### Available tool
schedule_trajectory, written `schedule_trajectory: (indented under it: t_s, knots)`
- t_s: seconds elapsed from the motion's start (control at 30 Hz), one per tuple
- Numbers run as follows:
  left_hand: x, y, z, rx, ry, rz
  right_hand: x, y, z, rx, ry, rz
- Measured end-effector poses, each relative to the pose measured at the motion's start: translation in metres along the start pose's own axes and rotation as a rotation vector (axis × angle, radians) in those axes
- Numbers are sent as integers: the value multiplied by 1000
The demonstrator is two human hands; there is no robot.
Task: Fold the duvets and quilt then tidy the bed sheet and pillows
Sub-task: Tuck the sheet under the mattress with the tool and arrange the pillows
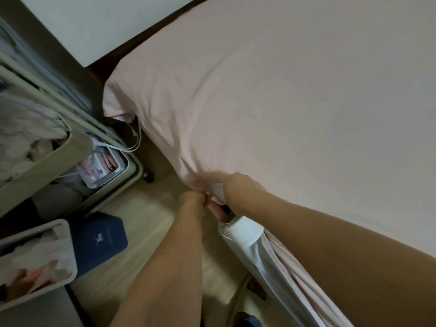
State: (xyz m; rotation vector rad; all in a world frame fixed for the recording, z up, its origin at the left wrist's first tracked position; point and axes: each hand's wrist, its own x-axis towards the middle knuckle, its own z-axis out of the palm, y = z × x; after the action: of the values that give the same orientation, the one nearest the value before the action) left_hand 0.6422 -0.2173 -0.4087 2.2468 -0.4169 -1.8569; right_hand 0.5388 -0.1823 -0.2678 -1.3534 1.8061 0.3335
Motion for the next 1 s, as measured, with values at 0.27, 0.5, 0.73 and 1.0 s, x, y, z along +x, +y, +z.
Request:
schedule_trajectory:
  t_s: [0.27, 0.5, 0.73, 1.0]
  knots:
    - [43, -17, -14, 550, 118, 195, 39, -22, 25, -177, 116, -36]
    - [20, 37, -28, 845, 87, 425, 41, -19, 14, -117, -17, -42]
    - [-104, 35, -32, 904, 38, 858, -74, 44, -38, 54, 200, 11]
    - [-198, -88, -18, 1232, -417, 1485, -171, 123, 78, 550, 563, 272]
